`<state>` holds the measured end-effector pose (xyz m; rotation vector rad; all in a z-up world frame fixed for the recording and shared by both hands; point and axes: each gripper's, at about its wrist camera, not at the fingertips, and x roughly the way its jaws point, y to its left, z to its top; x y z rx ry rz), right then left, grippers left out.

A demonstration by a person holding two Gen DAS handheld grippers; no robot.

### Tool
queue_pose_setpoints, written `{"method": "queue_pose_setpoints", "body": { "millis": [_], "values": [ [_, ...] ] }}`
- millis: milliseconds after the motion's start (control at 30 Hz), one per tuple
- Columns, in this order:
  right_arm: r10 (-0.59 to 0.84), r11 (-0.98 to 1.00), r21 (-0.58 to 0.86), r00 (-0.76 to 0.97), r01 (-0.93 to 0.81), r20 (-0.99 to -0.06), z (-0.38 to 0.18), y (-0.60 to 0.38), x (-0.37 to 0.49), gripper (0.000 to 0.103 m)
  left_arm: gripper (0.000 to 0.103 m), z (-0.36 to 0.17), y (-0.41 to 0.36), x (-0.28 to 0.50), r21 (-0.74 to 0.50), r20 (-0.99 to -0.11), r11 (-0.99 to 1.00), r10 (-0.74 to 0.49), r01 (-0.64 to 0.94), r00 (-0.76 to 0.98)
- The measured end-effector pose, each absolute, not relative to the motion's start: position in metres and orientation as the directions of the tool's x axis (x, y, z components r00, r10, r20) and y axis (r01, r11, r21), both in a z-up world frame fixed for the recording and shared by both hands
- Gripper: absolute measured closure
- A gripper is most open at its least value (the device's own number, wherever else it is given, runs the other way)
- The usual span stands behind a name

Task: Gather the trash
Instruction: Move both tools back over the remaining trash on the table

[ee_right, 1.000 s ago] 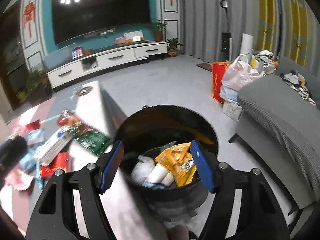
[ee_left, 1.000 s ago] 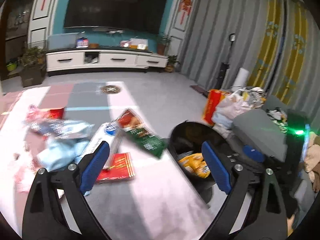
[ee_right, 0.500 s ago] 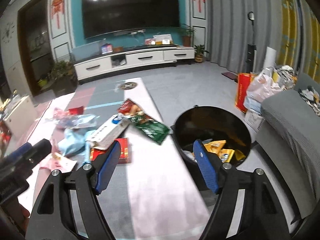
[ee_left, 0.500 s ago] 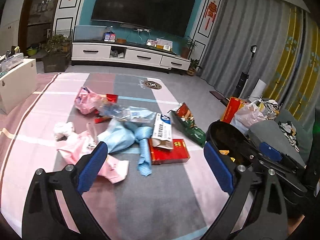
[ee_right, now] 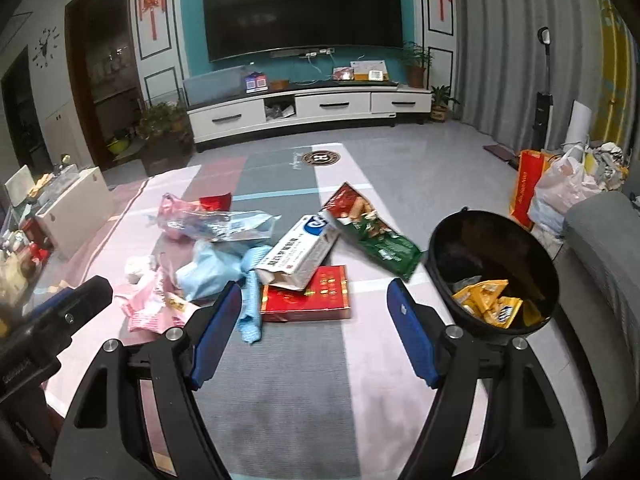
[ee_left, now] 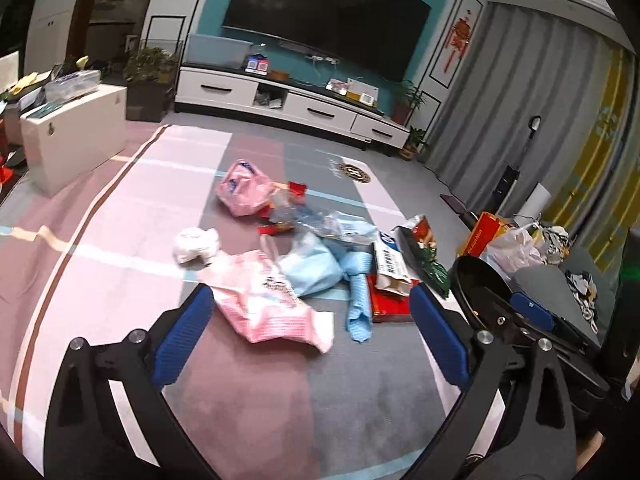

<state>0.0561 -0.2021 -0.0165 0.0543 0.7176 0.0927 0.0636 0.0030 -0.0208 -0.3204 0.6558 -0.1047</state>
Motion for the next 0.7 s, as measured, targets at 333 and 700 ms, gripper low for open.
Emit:
{"method": "queue_pose_setpoints", "body": {
  "millis": [333, 700],
  "values": [
    [0.215, 0.976, 0.122, 0.715, -0.179, -0.665, -0.026, -0.176, 0.058, 0.029, 0.005, -0.029, 0.051, 0.060, -0.318, -0.613, 0.945, -0.148, -0.070, 0.776],
    [0.304, 0.948, 0.148, 0.664, -0.282, -0.683, -0.044, -0.161, 0.075, 0.029, 0.005, -0.054, 0.102, 0.072, -0.434, -0.643, 0.890, -0.199, -0.138, 0.740]
  ]
}}
